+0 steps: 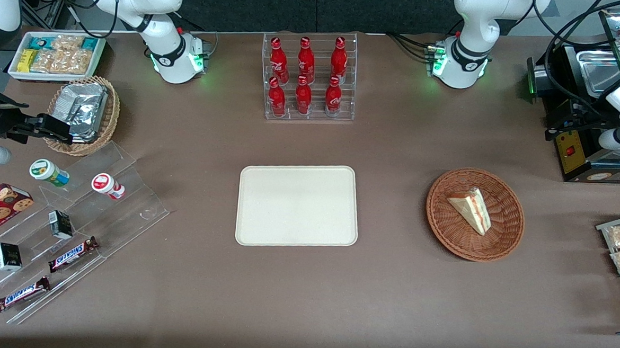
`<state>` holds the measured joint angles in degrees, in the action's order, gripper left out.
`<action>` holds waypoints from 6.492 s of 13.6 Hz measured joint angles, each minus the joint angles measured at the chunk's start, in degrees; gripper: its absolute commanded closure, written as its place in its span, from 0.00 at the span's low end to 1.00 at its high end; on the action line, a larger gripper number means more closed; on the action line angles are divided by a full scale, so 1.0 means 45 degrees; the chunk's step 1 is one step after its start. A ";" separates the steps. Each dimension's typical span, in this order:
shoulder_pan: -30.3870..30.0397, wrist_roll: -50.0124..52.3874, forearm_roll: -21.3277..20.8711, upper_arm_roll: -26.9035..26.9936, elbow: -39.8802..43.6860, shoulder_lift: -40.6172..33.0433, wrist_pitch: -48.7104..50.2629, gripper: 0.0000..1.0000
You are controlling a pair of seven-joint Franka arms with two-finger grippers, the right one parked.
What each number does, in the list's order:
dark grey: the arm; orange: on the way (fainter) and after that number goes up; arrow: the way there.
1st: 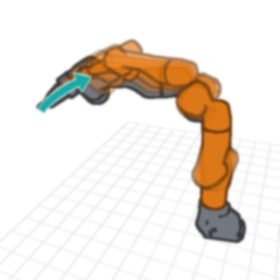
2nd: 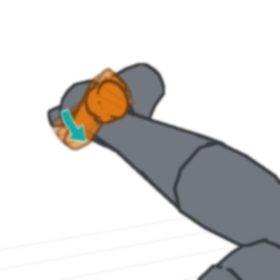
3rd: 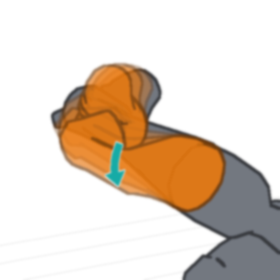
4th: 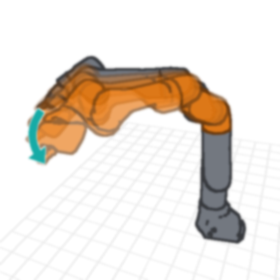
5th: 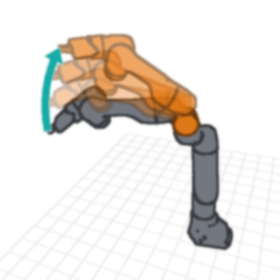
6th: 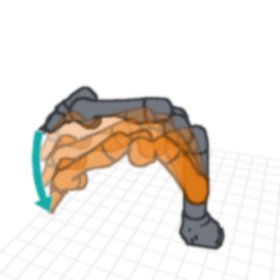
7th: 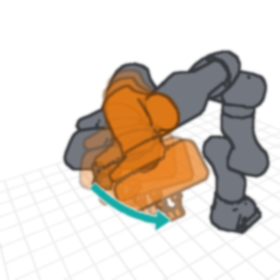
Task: Place sandwich from basket to tray
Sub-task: 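Move the left gripper from rest toward the wicker basket, then lower the open left gripper over the sandwich wedge and close it, then lift the sandwich out of the basket and carry it toward the tray, then lower the sandwich onto the cream tray and open the left gripper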
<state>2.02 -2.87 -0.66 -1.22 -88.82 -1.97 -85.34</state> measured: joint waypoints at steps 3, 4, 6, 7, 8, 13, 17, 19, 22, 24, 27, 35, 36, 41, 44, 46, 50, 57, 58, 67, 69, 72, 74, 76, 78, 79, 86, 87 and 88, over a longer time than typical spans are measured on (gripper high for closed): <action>-0.0002 0.0000 0.0000 0.0008 0.0000 0.0000 0.0021 0.00; -0.0003 0.0000 0.0000 0.0010 0.0000 0.0001 0.0034 0.00; -0.0018 0.0009 0.0000 0.0023 -0.0010 0.0011 0.0123 0.00; -0.0029 0.0055 0.0000 0.0042 -0.0031 0.0025 0.0138 0.00; -0.0042 0.0342 -0.0001 0.0077 -0.0055 0.0062 0.0144 0.00; -0.0049 0.4420 -0.0002 0.0147 -0.0789 0.1021 -0.0168 0.00; -0.0039 0.6393 0.0005 0.0138 -0.3069 0.1817 -0.3017 0.00; -0.0032 0.7164 0.0005 0.0126 -0.4542 0.1956 -0.4989 0.00; 0.0002 0.8108 0.0005 0.0073 -0.5915 0.2441 -0.6914 0.00; 0.0015 0.8615 0.0005 0.0016 -0.6180 0.2989 -0.7703 0.00; 0.0087 0.9028 0.0004 -0.0022 -0.6554 0.3655 -0.8820 0.00; 0.0216 0.9218 0.0002 -0.0051 -0.6964 0.4632 -0.9809 0.00; 0.0217 0.9219 0.0002 -0.0052 -0.6993 0.4750 -0.9918 0.09; 0.0229 0.9223 0.0002 -0.0055 -0.7060 0.5206 -1.0391 0.85; 0.0368 0.9222 0.0001 -0.0060 -0.6773 0.5088 -1.0352 0.87; 0.0581 0.9222 0.0002 -0.0084 -0.5900 0.4766 -0.9297 0.87; 0.1915 0.9365 0.0057 -0.0132 -0.1969 0.4348 -0.4845 0.86; 0.6133 1.1532 0.0180 -0.0234 0.0299 0.5936 -0.4013 0.86; 0.6697 1.1552 0.0173 -0.0240 0.0600 0.6393 -0.4270 0.85; 0.8821 0.9722 0.0166 -0.0664 0.3687 1.0360 -0.6707 0.82; 0.8826 0.9649 0.0165 -0.0721 0.4422 1.1215 -0.6841 0.82; 0.8842 0.9644 0.0193 -0.0768 0.4760 1.2137 -0.7582 0.78; 0.8887 1.0084 0.0393 -0.0836 0.4791 1.2556 -0.8181 0.78; 0.8894 1.0354 0.0540 -0.0836 0.4865 1.2648 -0.8363 0.29; 0.8897 1.0411 0.0576 -0.0836 0.4899 1.2651 -0.8363 0.00; 0.8897 1.0419 0.0584 -0.0836 0.4934 1.2651 -0.8363 0.00; 0.7756 1.0353 0.0605 -0.0604 0.4809 1.0593 -0.5801 0.01; 0.7153 0.9722 0.0606 -0.0593 0.3906 0.9761 -0.5564 0.01; 0.6484 0.8830 0.0615 -0.0585 0.2768 0.8862 -0.5529 0.01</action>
<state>31.20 36.86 2.11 -3.85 -76.36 37.91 -110.23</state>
